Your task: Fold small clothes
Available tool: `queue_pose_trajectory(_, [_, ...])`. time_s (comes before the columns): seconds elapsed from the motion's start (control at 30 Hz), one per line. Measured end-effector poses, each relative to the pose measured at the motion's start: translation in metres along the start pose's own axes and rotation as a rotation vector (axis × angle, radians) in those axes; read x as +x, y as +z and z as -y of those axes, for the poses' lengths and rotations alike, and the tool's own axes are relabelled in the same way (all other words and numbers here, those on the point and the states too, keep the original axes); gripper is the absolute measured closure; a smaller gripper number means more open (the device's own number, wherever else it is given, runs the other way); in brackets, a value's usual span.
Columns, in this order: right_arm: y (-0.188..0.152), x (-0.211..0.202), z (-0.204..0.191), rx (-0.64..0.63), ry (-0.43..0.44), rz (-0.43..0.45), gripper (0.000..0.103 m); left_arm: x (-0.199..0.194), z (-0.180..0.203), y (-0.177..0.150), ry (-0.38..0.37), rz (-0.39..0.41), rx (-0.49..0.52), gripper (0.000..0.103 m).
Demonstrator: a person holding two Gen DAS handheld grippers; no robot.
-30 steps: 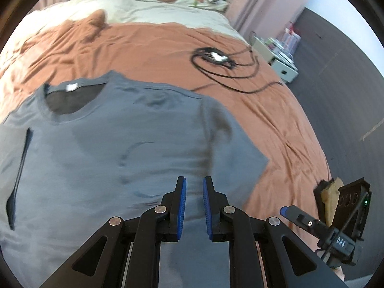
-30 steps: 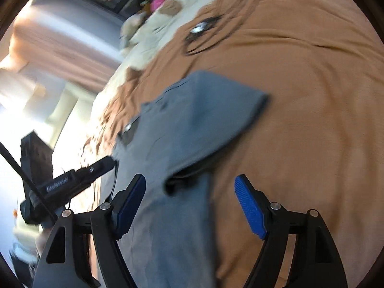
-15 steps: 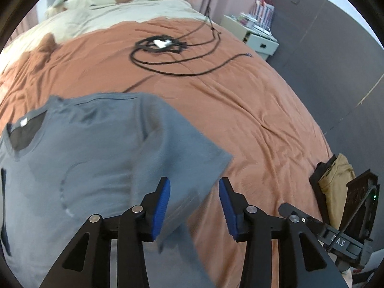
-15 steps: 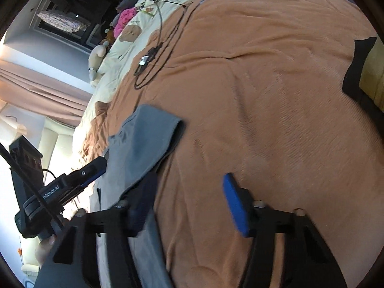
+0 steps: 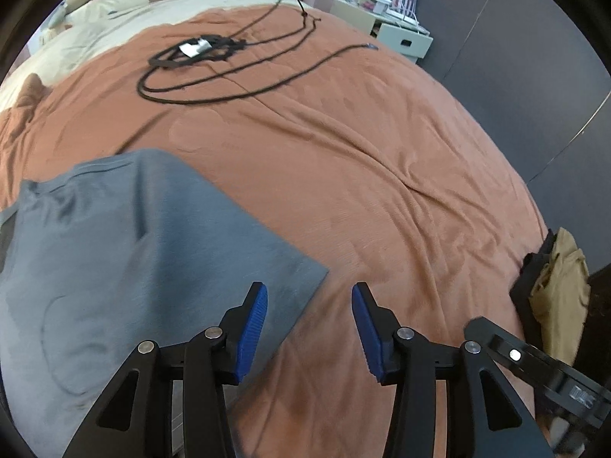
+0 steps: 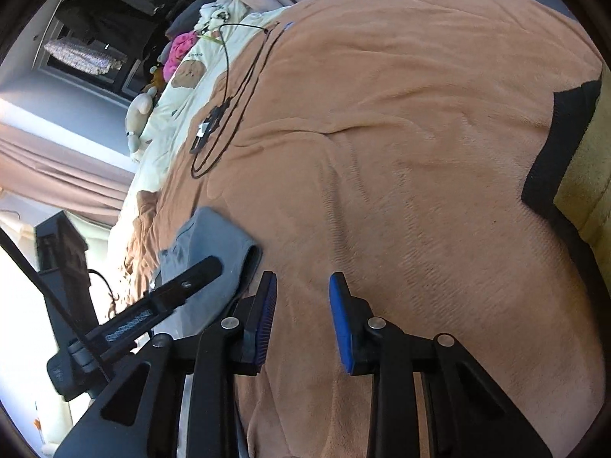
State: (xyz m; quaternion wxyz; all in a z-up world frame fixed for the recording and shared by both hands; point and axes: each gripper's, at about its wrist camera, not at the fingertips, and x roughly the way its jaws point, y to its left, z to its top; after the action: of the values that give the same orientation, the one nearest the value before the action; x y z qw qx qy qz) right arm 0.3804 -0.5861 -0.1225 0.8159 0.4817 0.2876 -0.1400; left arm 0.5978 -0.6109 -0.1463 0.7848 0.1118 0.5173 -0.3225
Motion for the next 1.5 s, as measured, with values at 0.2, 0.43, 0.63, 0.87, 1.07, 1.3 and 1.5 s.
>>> queue_pose_trajectory(0.2, [0.003, -0.006, 0.004, 0.019, 0.001, 0.007, 0.077, 0.037, 0.007, 0.001, 0.081, -0.039, 0.01, 0.055])
queue_pose_trajectory(0.43, [0.003, -0.006, 0.005, 0.021, 0.045, -0.007, 0.077, 0.026, -0.007, 0.009, 0.054, -0.022, -0.04, 0.094])
queue_pose_trajectory(0.63, [-0.001, -0.004, -0.001, -0.013, 0.077, 0.013, 0.077, -0.02, -0.025, 0.017, 0.049, 0.029, -0.035, 0.095])
queue_pose_trajectory(0.87, [-0.011, 0.0, -0.007, -0.048, 0.078, 0.013, 0.077, -0.068, -0.065, 0.021, 0.107, 0.078, -0.061, 0.095])
queue_pose_trajectory(1.07, [-0.016, 0.004, -0.014, -0.07, 0.081, 0.01, 0.077, -0.098, -0.11, 0.019, 0.162, 0.104, -0.111, 0.095])
queue_pose_trajectory(1.3, [-0.021, 0.009, -0.022, -0.098, 0.075, 0.007, 0.077, -0.112, -0.153, 0.013, 0.219, 0.108, -0.154, 0.095])
queue_pose_trajectory(1.5, [-0.018, 0.014, -0.025, -0.114, 0.063, 0.004, 0.077, -0.102, -0.188, 0.001, 0.264, 0.077, -0.208, 0.098])
